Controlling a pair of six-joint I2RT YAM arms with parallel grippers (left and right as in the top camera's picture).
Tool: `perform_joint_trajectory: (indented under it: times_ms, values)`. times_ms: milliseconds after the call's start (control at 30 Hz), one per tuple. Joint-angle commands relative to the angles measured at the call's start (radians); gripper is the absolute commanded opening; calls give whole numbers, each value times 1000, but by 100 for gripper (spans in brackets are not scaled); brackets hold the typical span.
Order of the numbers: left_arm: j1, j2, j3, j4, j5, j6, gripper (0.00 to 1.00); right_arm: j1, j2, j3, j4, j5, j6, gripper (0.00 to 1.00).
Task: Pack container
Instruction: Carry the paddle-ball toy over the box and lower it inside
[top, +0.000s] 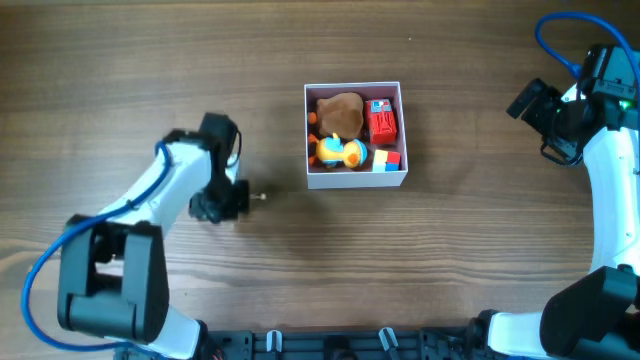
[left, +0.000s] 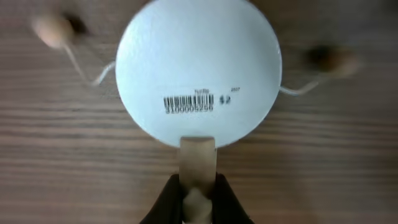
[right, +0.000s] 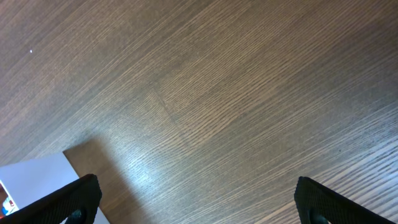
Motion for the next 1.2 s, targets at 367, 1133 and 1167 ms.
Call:
perform_joint_trajectory:
  times_ms: [367,1133,1167]
  values:
    - [-309,-98,447,180,60,77,4,-1,10,0,3,-5,14,100]
    - [-512,220,447,362,-20,-124,7,-1,10,0,3,-5,14,100]
    - [-512,220,447,362,-20,-134,7,-1,10,0,3,-5,14,100]
